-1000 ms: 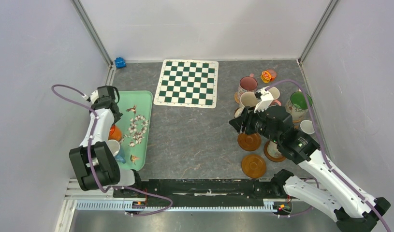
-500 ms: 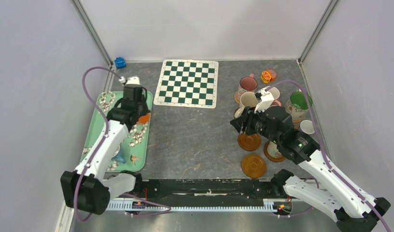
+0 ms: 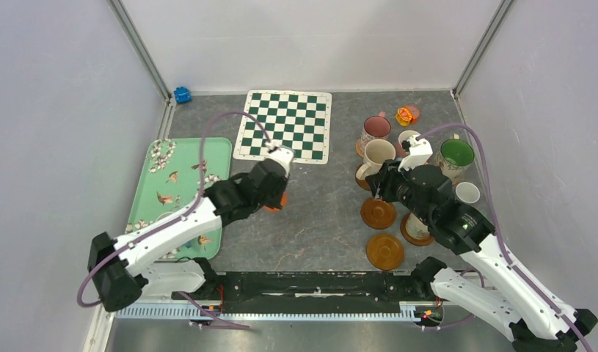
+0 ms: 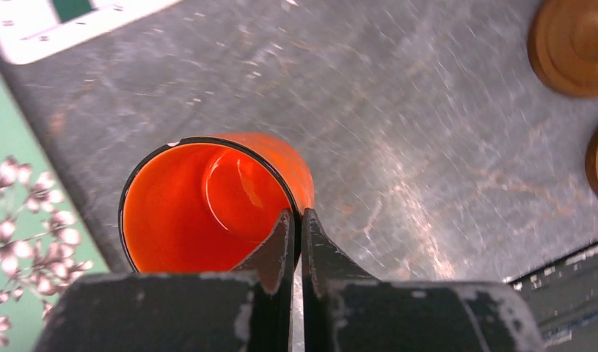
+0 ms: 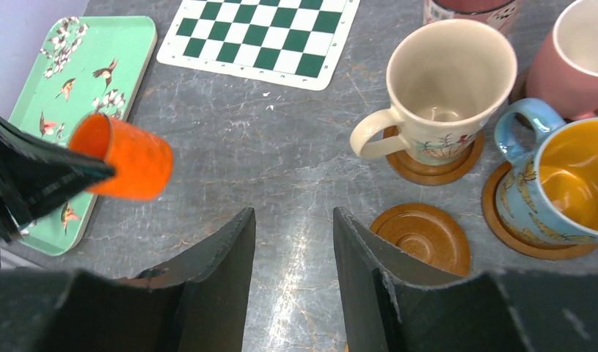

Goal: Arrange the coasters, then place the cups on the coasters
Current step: Place the cup at the center of the board.

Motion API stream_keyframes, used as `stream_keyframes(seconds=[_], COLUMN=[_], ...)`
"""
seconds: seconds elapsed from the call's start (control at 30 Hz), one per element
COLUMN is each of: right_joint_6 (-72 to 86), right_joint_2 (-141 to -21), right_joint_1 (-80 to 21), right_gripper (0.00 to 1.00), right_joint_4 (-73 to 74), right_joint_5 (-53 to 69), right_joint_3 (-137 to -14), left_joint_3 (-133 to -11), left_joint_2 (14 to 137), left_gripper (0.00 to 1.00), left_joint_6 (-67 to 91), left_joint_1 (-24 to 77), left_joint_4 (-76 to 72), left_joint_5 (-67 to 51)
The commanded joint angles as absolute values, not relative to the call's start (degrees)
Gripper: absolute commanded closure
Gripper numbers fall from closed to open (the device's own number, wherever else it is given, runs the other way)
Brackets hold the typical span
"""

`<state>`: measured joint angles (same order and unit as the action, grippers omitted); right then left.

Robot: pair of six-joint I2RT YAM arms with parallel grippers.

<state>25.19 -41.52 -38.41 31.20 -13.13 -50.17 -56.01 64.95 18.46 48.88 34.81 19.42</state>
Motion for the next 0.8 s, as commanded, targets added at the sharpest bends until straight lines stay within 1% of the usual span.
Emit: stream_keyframes(seconds=[0.0, 0.2, 0.4, 0.47, 0.57, 0.63, 0.77], right_joint_6=[23.86, 24.06, 23.70, 23.72, 23.75, 23.74, 24.21], right_joint_2=[-40.87, -41.40, -41.76, -42.15, -42.56, -42.85, -42.99], right_joint_1=[-38.67, -38.67, -38.67, -38.67, -38.68, -38.67, -38.67], right_gripper=[0.55, 0.55, 0.54, 0.54, 0.54, 0.54, 0.54], right_joint_4=[31.15, 32.23, 32.71, 32.87, 32.88, 32.83, 32.66], right_joint_5=[-16.72, -16.72, -16.79, -16.70, -16.04, -15.56, -15.41], right_joint_3=[-52.83, -52.91, -53.15, -53.17, -53.06, -53.08, -53.02], left_joint_3=[-59.46, -60.87, -59.10, -58.80, -58.72, -58.58, -58.53], left_joint_2=[69.35, 76.24, 79.30, 79.82, 80.36, 80.22, 80.63], left_gripper=[0.98, 0.98, 0.98, 0.96, 0.86, 0.82, 0.78], left_joint_6=[17.75, 20.37, 22.80, 23.32, 23.93, 24.38, 23.95], left_joint_1=[55.86, 61.87, 63.38, 63.45, 63.42, 63.42, 63.43], left_joint_4=[30.62, 27.86, 24.49, 24.19, 24.21, 24.17, 23.99], left_joint_5=[22.92, 20.74, 17.59, 17.11, 16.83, 16.70, 16.26])
